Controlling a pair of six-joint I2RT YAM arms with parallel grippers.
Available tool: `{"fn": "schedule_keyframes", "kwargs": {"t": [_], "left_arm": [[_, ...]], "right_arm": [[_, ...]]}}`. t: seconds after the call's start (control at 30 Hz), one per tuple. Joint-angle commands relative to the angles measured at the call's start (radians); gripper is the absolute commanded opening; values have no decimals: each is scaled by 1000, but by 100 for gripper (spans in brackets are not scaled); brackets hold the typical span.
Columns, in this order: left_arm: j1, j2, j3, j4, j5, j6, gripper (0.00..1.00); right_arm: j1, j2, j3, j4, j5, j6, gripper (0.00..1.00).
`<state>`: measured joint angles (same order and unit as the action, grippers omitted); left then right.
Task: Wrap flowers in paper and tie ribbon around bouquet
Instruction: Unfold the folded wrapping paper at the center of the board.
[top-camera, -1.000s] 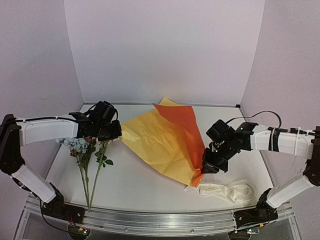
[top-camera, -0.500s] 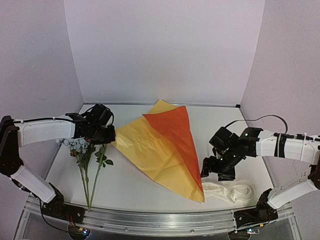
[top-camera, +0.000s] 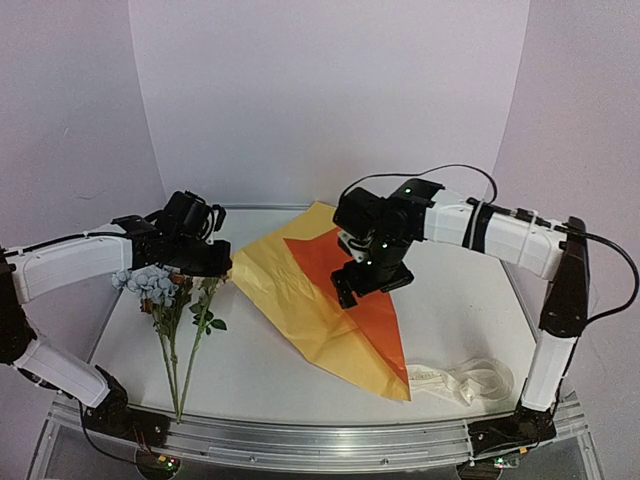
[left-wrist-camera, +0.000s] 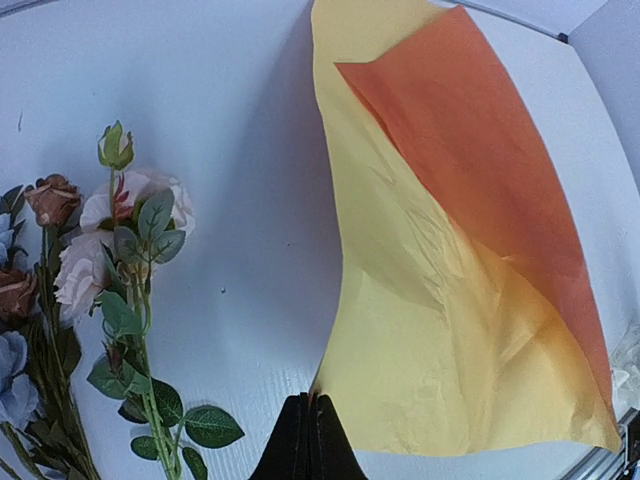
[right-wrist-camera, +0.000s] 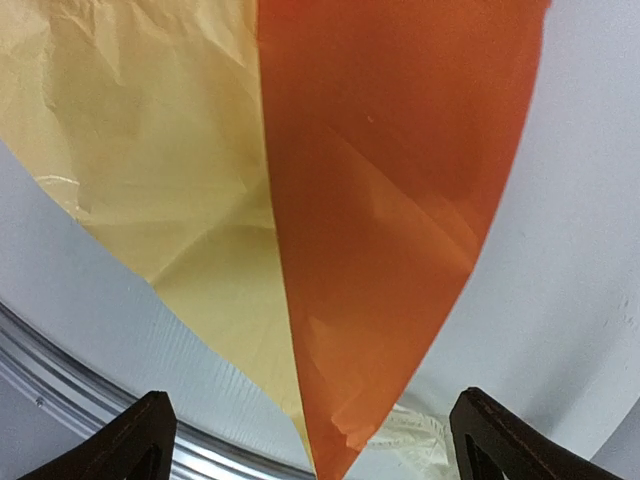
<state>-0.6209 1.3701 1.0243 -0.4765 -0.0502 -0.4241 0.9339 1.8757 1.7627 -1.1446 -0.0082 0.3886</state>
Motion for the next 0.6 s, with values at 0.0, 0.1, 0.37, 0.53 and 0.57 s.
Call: {"fn": "schedule_keyframes", "kwargs": {"t": [0.0, 0.1, 0.37, 0.53, 0.57], "left_arm": [[1, -66, 80, -18, 85, 59, 0], [1, -84, 92, -40, 88, 68, 0], [3, -102, 98, -55, 79, 68, 0], [3, -110, 105, -67, 62, 72, 0], [4, -111, 106, -72, 47, 73, 0]], "right_arm": [[57, 158, 176, -158, 230, -153, 98], [63, 223, 226, -177, 286, -171, 98], [83, 315, 292, -184, 276, -169, 98], [83, 360, 311, -198, 397, -143, 98], [80, 361, 311, -203, 434, -139, 98]]}}
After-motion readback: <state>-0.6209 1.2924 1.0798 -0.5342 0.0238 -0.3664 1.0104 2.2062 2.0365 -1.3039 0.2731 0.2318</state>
